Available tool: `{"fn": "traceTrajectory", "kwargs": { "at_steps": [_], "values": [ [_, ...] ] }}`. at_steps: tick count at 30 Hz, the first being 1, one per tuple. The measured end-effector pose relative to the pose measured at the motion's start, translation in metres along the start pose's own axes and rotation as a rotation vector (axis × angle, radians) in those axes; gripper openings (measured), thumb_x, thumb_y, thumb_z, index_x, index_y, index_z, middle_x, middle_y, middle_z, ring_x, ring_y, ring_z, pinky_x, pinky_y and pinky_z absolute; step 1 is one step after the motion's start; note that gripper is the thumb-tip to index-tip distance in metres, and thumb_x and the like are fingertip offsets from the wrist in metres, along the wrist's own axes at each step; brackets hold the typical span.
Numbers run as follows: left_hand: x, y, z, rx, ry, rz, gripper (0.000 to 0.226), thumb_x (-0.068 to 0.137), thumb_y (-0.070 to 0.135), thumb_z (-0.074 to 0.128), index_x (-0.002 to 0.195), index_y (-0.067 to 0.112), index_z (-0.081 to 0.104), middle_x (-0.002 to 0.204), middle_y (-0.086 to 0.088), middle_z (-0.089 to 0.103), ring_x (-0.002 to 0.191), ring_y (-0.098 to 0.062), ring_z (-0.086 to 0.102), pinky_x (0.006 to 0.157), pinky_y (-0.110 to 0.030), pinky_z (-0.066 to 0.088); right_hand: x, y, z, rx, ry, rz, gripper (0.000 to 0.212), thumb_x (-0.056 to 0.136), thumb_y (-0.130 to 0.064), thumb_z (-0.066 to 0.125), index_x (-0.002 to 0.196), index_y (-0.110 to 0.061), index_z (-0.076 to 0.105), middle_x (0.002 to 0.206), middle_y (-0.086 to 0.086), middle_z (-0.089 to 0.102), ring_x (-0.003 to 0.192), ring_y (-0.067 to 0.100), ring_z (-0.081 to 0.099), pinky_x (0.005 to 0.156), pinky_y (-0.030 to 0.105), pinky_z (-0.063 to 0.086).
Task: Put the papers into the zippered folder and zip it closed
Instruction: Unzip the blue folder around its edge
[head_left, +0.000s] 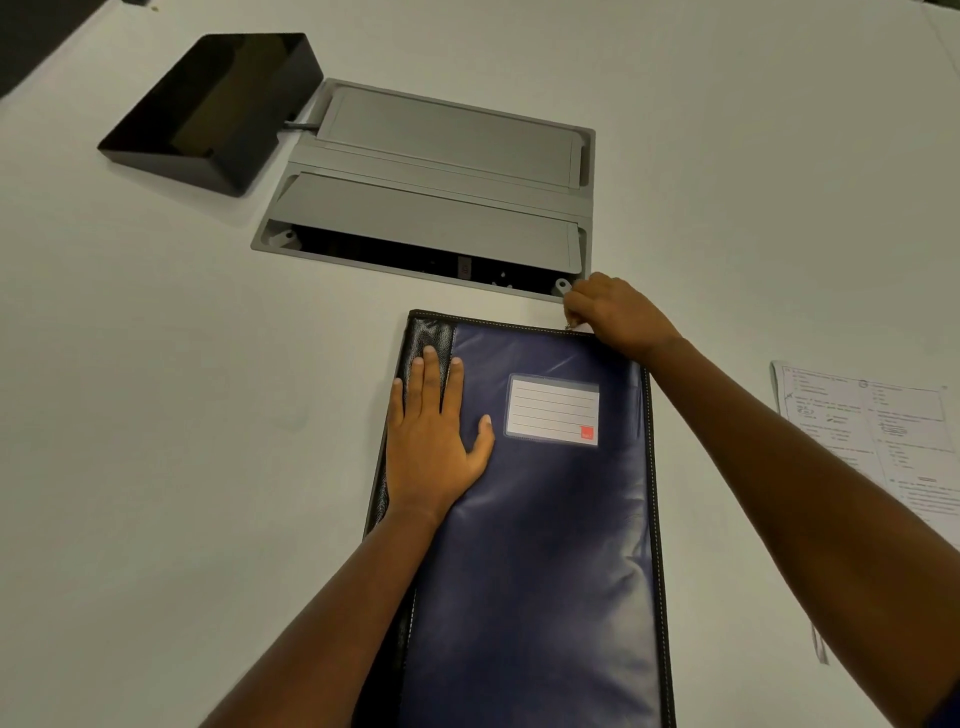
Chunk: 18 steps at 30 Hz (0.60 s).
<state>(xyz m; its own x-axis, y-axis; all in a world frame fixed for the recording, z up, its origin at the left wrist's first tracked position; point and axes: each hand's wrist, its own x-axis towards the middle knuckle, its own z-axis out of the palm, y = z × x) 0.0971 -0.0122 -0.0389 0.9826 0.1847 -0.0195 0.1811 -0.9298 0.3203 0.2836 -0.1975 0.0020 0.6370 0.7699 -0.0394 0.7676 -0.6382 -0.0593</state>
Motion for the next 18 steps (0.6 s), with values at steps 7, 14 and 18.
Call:
{"fn": "traceTrajectory", "kwargs": {
  "at_steps": [7,14,18],
  "values": [
    [-0.001,-0.002,0.0,0.0,-0.008,0.019,0.076,0.088,0.053,0.04,0.147,0.018,0.007,0.157,-0.011,0.006,0.146,-0.027,0.005,0.117,-0.036,-0.002,0.001,-0.006,-0.012,-0.166,0.016,-0.185,0.02,0.069,0.012,0.067,0.084,0.001,0.059,0.085,0.024,0.065,0.069,0.038,0.058,0.062,0.04,0.049],
    [0.0,-0.002,0.002,-0.024,0.003,0.003,0.073,0.09,0.048,0.04,0.147,0.018,0.006,0.157,-0.011,0.005,0.146,-0.026,0.003,0.116,-0.035,-0.004,-0.019,0.003,-0.005,-0.188,-0.016,-0.057,0.022,0.073,0.003,0.069,0.092,0.0,0.06,0.091,0.025,0.065,0.073,0.04,0.057,0.067,0.044,0.048],
    [0.0,-0.002,0.003,-0.009,-0.005,0.005,0.073,0.09,0.049,0.04,0.146,0.018,0.005,0.157,-0.011,0.004,0.146,-0.027,0.002,0.116,-0.035,-0.004,-0.019,0.005,-0.004,-0.183,-0.039,-0.021,0.016,0.083,-0.001,0.059,0.099,-0.002,0.057,0.1,0.023,0.062,0.083,0.038,0.053,0.076,0.046,0.042]
  ]
}}
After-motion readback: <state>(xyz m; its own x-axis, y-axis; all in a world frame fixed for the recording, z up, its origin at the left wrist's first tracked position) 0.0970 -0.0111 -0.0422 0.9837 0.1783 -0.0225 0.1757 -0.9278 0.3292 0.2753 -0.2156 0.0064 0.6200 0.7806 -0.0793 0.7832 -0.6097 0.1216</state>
